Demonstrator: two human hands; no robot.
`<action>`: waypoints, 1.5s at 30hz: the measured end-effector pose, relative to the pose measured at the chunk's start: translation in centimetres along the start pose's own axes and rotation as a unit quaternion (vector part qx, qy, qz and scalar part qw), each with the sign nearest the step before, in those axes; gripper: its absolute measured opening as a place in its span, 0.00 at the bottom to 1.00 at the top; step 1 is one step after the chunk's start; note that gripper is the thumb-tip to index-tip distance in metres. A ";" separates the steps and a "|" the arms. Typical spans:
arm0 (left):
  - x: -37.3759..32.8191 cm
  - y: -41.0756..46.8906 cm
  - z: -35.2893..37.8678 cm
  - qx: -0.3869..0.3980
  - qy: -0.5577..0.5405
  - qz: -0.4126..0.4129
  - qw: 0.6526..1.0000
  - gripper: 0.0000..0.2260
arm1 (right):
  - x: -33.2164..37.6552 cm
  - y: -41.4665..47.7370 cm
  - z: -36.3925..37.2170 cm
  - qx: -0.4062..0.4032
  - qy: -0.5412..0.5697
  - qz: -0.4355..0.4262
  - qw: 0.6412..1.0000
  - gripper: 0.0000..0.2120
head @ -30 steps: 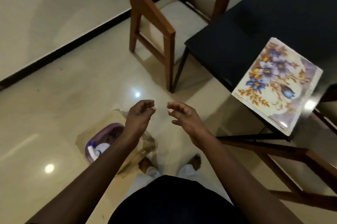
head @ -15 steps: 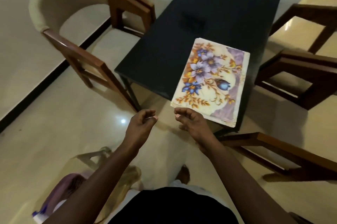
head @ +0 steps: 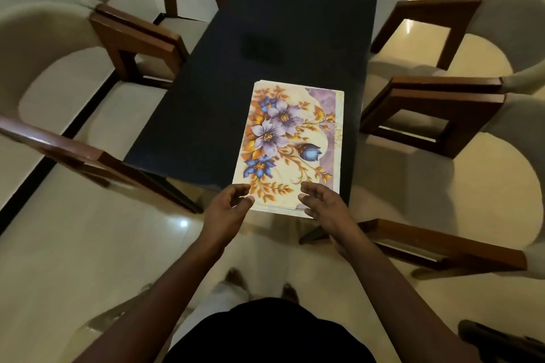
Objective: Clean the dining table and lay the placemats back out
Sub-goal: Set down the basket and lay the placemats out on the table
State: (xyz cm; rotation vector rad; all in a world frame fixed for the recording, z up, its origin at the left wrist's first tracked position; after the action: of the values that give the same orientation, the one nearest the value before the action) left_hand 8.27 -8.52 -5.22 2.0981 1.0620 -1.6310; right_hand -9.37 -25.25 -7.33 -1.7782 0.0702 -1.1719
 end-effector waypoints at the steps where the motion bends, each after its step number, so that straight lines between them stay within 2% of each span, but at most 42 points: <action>1: 0.2 0.7 0.0 0.008 0.001 -0.002 1.000 0.13 | -0.2 0.4 -0.3 -0.009 0.003 0.008 1.000 0.18; 10: 2.8 6.5 -0.1 0.093 0.017 -0.035 0.995 0.10 | -1.9 2.8 -1.9 -0.104 0.032 0.066 0.992 0.28; 15: 5.0 8.2 -0.5 0.111 0.030 -0.088 0.989 0.18 | -3.3 4.1 -2.7 -0.177 -0.020 0.092 0.980 0.30; 19: 5.8 8.8 -0.2 0.108 0.022 -0.122 0.986 0.20 | -4.0 5.0 -3.5 -0.208 -0.034 0.111 0.971 0.30; 25: 6.3 9.1 -0.1 0.061 0.010 -0.165 0.984 0.19 | -4.1 6.1 -5.0 -0.201 -0.030 0.116 0.972 0.28; 32: 6.7 9.8 -0.3 0.000 0.024 -0.171 0.985 0.14 | -4.0 6.7 -6.1 -0.174 -0.016 0.114 0.978 0.22; 40: 7.1 10.4 -0.1 -0.005 0.001 -0.172 0.985 0.18 | -2.4 6.8 -7.3 -0.194 -0.113 0.064 0.972 0.17; 42: 7.0 10.4 0.1 -0.005 -0.015 -0.165 0.986 0.16 | -2.5 6.8 -7.8 -0.189 -0.106 0.058 0.974 0.12; 45: 6.2 10.3 0.6 0.004 -0.044 -0.158 0.986 0.14 | -2.9 6.8 -8.2 -0.164 -0.044 0.049 0.984 0.12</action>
State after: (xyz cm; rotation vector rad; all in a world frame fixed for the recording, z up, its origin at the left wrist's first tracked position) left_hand 15.55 -13.65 -13.27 1.9165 1.4179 -1.8522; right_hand -14.05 -32.94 -13.74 -2.0875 0.3115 -1.0525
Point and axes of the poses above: each hand's wrist, its own y-axis towards the middle knuckle, its own z-axis out of the palm, x = y × z, the point moved 5 cm from there along y, towards the middle knuckle, and after that the axes turned 14 degrees about z, right-handed, at the moved point
